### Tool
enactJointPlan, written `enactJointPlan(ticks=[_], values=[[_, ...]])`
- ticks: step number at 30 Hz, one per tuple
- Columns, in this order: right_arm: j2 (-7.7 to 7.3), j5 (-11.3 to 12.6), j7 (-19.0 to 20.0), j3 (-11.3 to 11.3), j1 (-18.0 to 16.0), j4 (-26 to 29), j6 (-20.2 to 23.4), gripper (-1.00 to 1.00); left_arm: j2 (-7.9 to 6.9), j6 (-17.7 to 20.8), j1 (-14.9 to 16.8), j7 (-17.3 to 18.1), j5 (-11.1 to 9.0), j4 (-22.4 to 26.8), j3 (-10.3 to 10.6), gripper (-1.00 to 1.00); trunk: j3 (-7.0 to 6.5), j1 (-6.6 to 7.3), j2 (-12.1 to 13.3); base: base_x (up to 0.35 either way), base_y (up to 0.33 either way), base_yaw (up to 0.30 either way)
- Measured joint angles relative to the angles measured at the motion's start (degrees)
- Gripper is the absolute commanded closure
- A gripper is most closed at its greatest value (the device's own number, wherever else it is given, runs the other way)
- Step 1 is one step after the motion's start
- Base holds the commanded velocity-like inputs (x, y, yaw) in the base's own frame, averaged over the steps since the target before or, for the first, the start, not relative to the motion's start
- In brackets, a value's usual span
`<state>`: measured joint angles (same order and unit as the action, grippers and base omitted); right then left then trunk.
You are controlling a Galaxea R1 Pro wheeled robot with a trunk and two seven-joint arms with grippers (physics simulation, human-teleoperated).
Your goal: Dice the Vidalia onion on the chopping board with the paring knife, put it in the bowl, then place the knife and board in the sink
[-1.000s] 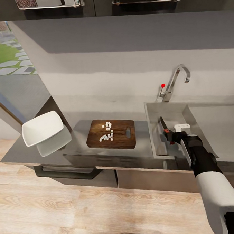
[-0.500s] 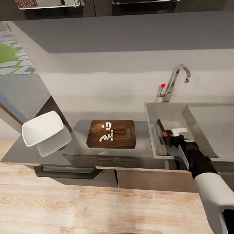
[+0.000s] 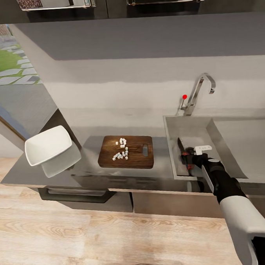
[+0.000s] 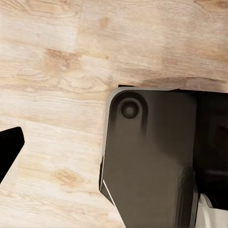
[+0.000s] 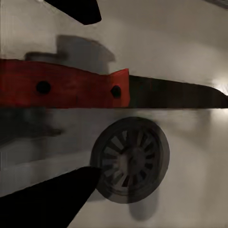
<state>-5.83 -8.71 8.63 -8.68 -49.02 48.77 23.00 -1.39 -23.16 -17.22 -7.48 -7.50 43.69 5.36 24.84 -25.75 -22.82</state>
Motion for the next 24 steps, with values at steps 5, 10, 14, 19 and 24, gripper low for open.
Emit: enactJointPlan(ticks=[5,10,14,19,24], values=[[0.00,0.00,0.03,-0.01,0.00,0.00,-0.02,-1.00,0.00,0.00,0.00,0.00,0.00,-0.07,-0.01,-1.00,0.00,0.00,0.00,0.000,0.000,0.000],[-0.04,0.00,0.18,-0.01,0.00,0.25,-0.11,-1.00,0.00,0.00,0.00,0.00,0.00,-0.09,-0.01,-1.00,0.00,0.00,0.00,0.000,0.000,0.000],[-0.20,-0.07,0.20,-0.19,0.00,1.89,-0.18,-1.00,0.00,0.00,0.00,0.00,0.00,-0.07,0.03,-1.00,0.00,0.00,0.00,0.000,0.000,0.000],[-0.20,-0.03,0.14,-0.12,-0.01,14.60,4.76,-1.00,0.00,0.00,0.01,0.00,0.00,-0.08,0.06,-1.00,-0.01,0.00,-0.01,0.000,0.000,0.000],[0.20,0.35,2.30,-0.12,0.13,22.38,12.52,-1.00,0.00,0.00,0.00,0.00,0.00,-0.09,0.05,-1.00,0.00,0.00,0.00,0.000,0.000,0.000]])
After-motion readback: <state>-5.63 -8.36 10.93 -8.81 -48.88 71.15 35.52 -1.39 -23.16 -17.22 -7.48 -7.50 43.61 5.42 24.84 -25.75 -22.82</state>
